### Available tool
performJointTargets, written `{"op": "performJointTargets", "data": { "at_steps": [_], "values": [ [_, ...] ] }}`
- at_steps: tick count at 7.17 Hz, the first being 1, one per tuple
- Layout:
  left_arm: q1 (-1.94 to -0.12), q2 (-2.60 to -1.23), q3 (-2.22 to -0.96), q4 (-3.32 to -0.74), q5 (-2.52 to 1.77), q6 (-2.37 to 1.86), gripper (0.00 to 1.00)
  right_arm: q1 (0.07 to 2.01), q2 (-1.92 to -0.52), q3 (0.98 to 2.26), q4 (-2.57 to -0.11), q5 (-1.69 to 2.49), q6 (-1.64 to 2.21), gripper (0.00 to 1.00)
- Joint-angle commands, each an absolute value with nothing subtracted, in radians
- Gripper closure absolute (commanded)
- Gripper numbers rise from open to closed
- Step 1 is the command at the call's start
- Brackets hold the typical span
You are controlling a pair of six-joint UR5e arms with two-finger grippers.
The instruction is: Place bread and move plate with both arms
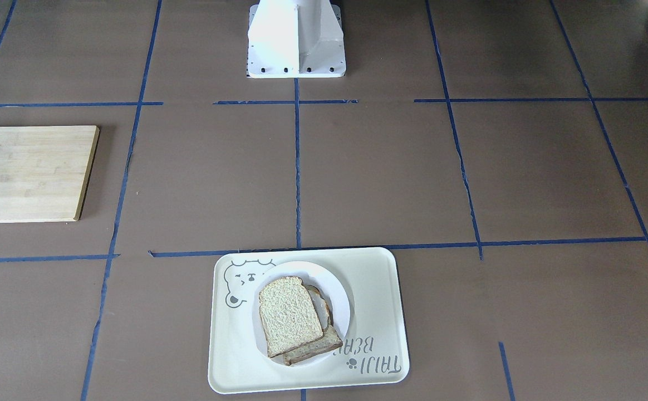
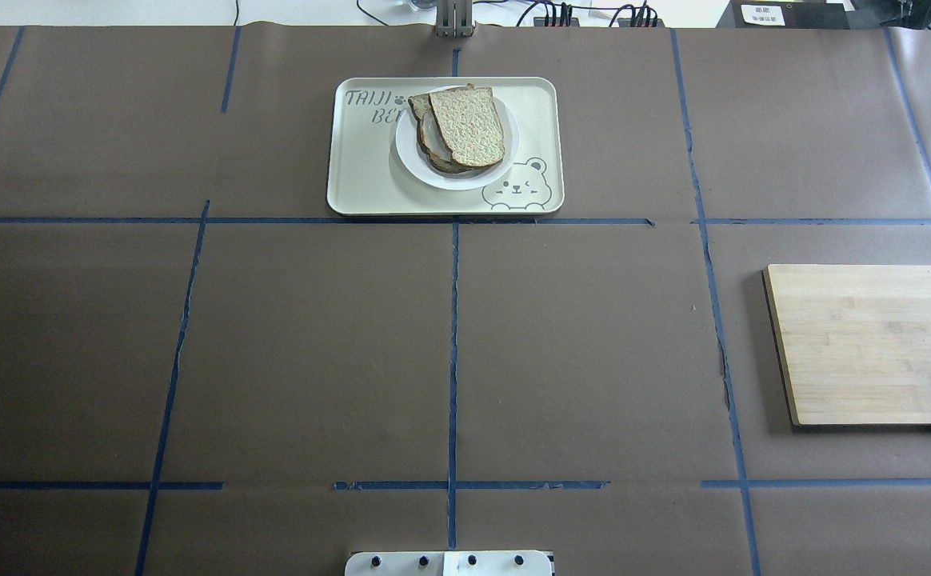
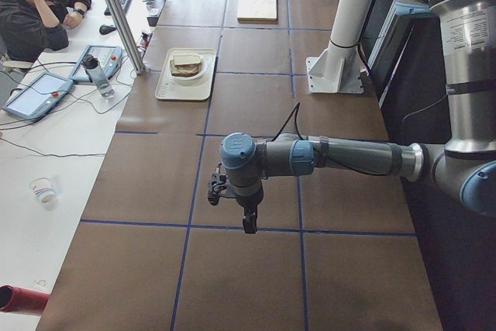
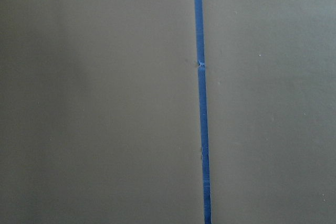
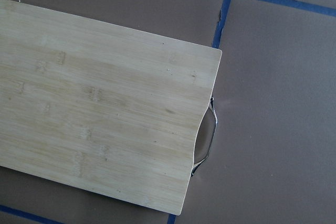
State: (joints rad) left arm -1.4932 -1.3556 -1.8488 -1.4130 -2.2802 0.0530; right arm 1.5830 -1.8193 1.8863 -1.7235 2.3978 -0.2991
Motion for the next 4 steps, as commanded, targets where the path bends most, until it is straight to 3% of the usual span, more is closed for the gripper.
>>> {"op": "performJointTargets", "data": {
  "at_steps": [1,4],
  "values": [
    [-1.493,-1.359,-1.856,-1.417,-2.273,0.052,0.00,1.583,-1.819,1.885,-1.724,2.398,-0.298,0.00],
    [-1.489,-1.368,-1.861,-1.420,-2.273,0.058,0.00,1.583,-1.819,1.882,-1.724,2.398,-0.299,0.00]
  ]
}}
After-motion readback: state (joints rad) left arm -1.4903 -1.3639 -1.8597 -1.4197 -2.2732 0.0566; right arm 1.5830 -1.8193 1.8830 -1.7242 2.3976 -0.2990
